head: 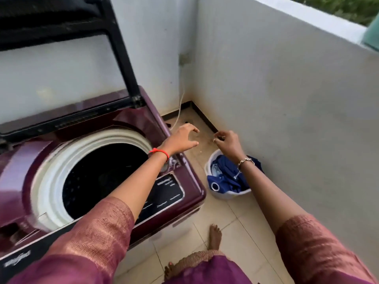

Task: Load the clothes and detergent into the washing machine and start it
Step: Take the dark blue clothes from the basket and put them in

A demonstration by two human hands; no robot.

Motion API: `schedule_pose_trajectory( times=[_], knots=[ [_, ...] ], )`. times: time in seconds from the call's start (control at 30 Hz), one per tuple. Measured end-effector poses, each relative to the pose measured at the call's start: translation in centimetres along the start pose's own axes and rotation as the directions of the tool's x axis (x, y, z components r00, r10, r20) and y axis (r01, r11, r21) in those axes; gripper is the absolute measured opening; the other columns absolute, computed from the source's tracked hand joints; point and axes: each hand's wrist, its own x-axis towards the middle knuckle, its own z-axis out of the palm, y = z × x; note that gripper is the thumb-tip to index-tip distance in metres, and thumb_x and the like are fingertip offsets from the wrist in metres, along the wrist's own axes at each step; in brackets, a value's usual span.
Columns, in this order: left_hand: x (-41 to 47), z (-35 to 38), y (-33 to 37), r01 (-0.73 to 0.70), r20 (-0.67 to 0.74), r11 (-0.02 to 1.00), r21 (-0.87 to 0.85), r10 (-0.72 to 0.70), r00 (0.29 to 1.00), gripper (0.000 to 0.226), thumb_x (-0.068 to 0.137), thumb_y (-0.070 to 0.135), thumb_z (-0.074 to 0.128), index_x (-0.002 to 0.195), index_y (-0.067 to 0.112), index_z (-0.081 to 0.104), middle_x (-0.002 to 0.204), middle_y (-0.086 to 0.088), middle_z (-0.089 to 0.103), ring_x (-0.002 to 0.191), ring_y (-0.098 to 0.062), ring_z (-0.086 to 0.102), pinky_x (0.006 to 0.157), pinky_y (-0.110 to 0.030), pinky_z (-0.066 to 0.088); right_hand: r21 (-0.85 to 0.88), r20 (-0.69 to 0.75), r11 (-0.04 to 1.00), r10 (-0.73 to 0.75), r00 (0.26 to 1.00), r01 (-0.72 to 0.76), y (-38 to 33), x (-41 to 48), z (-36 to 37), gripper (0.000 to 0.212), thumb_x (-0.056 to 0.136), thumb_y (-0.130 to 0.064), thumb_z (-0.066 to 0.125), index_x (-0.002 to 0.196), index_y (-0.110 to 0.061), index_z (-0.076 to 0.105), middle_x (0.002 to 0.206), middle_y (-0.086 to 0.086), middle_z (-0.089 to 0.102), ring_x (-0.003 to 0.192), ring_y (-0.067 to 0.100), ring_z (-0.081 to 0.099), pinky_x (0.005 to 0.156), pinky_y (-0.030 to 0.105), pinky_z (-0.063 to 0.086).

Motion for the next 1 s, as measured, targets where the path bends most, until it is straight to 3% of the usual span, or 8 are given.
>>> schedule_pose_trajectory(
  times=[0.1, 0.17, 0.3, 0.43, 0.57, 0.7, 0.87, 1.0],
  knots=[
    [4.0, 3.2, 1.7, -0.018, 0.208, 0.993, 0.118, -0.007, 0.978, 0.059, 0.082, 0.022, 0.069, 0.133, 0.007, 0.044, 0.141, -0.013, 0.042, 0.132, -0.025, 0.038, 0.107, -0.026, 0.025, -0.011, 0.007, 0.994, 0.112, 0.994, -0.112, 5.2, 0.9, -1.8, 0.024, 0.086, -0.005, 0.053, 0.105, 0.001, 0.066, 0.104, 0.018, 0.068, 0.086, 0.028, 0.064, 0.077, 0.026, 0.05],
    [6.5, 5.4, 2.3, -0.018, 0.388, 0.969, 0.246, -0.081, 0.918, 0.077, 0.081, 0.032, 0.07, 0.143, 0.009, 0.03, 0.15, -0.013, 0.03, 0.139, -0.027, 0.026, 0.113, -0.032, 0.02, -0.031, 0.008, 0.986, 0.165, 0.986, -0.165, 8.7, 1.6, -2.7, 0.023, 0.085, -0.004, 0.053, 0.102, 0.003, 0.067, 0.098, 0.021, 0.069, 0.084, 0.031, 0.064, 0.07, 0.023, 0.044],
    [12.0, 9.7, 3.4, -0.005, 0.574, 0.923, 0.385, -0.235, 0.784, 0.091, 0.08, 0.041, 0.068, 0.149, 0.014, 0.014, 0.156, -0.01, 0.014, 0.144, -0.032, 0.008, 0.116, -0.041, 0.012, -0.028, 0.045, 0.959, 0.284, 0.958, -0.283, 15.7, 4.6, -5.0, 0.026, 0.084, -0.006, 0.055, 0.107, 0.002, 0.064, 0.103, 0.022, 0.068, 0.098, 0.032, 0.062, 0.083, 0.028, 0.044],
    [16.7, 13.5, 4.5, -0.016, 0.629, 0.907, 0.42, -0.279, 0.725, 0.093, 0.082, 0.04, 0.066, 0.149, 0.014, 0.008, 0.158, -0.01, 0.006, 0.145, -0.031, -0.002, 0.117, -0.043, 0.005, -0.04, 0.119, 0.932, 0.363, 0.924, -0.361, 22.0, 7.2, -6.0, 0.045, 0.082, -0.014, 0.063, 0.124, -0.001, 0.052, 0.128, 0.019, 0.052, 0.116, 0.029, 0.05, 0.095, 0.03, 0.038],
    [20.3, 18.2, 3.4, 0.009, 0.619, 0.905, 0.425, -0.298, 0.727, 0.097, 0.078, 0.041, 0.069, 0.149, 0.023, 0.005, 0.159, -0.005, -0.001, 0.144, -0.032, -0.013, 0.112, -0.06, -0.001, -0.114, 0.257, 0.904, 0.428, 0.867, -0.413, 27.9, 9.0, -5.4, 0.084, 0.077, -0.028, 0.073, 0.142, -0.009, 0.024, 0.146, 0.019, 0.026, 0.134, 0.033, 0.03, 0.11, 0.041, 0.031],
    [22.0, 22.5, 1.6, -0.028, 0.623, 0.889, 0.456, -0.297, 0.723, 0.105, 0.075, 0.045, 0.071, 0.149, 0.026, -0.001, 0.158, -0.003, -0.008, 0.144, -0.032, -0.017, 0.108, -0.065, -0.009, -0.204, 0.335, 0.859, 0.512, 0.791, -0.469, 32.2, 9.4, -3.7, 0.112, 0.069, -0.04, 0.078, 0.148, -0.018, 0.002, 0.154, 0.02, 0.003, 0.142, 0.036, 0.006, 0.114, 0.049, 0.022],
    [24.5, 27.1, -1.9, -0.058, 0.637, 0.87, 0.489, -0.311, 0.705, 0.111, 0.074, 0.047, 0.071, 0.148, 0.024, -0.008, 0.158, -0.006, -0.01, 0.143, -0.032, -0.018, 0.107, -0.066, -0.009, -0.265, 0.359, 0.807, 0.59, 0.723, -0.527, 36.7, 10.4, -0.7, 0.124, 0.064, -0.045, 0.08, 0.147, -0.028, -0.011, 0.156, 0.014, -0.011, 0.143, 0.037, -0.007, 0.112, 0.057, 0.021],
    [27.5, 30.7, -4.9, -0.147, 0.646, 0.826, 0.544, -0.301, 0.701, 0.115, 0.073, 0.052, 0.07, 0.147, 0.025, -0.014, 0.157, -0.006, -0.014, 0.143, -0.032, -0.02, 0.106, -0.069, -0.005, -0.284, 0.329, 0.794, 0.607, 0.723, -0.538, 40.1, 12.5, 1.8, 0.131, 0.061, -0.045, 0.083, 0.143, -0.034, -0.019, 0.154, 0.009, -0.021, 0.142, 0.036, -0.014, 0.107, 0.066, 0.021]
  ],
)
